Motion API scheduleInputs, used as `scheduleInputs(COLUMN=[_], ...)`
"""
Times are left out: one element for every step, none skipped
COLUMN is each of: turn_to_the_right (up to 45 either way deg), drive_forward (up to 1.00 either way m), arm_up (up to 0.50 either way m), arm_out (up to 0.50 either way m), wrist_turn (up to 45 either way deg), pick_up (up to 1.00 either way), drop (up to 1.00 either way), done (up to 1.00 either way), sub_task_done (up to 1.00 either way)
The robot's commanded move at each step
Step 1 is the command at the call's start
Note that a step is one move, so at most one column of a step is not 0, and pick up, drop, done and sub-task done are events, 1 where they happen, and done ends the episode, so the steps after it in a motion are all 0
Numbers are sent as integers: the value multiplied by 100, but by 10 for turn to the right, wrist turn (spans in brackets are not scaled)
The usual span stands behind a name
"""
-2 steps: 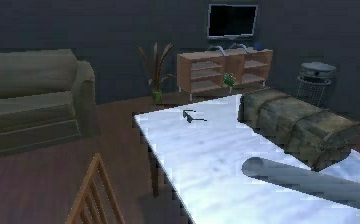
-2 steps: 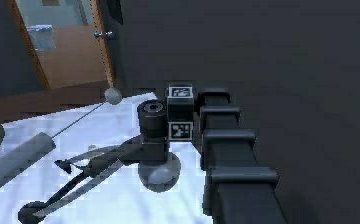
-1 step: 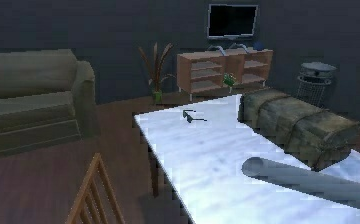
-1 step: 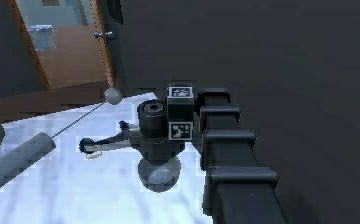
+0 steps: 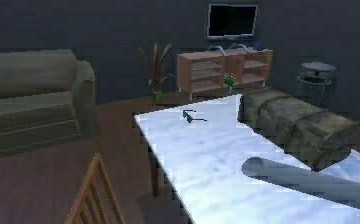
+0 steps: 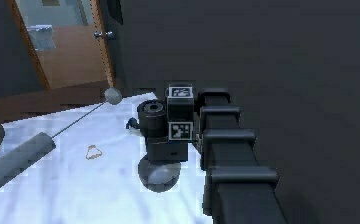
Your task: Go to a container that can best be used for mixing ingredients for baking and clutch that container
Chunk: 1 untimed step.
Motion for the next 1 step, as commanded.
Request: scheduleInputs(turn_to_the_right=[0], drive_forward=[0], arm_up=[-28], arm_out=[0], wrist_turn=[0], pick_up=[0], drop=[0], done=[0], sub_task_done=[0])
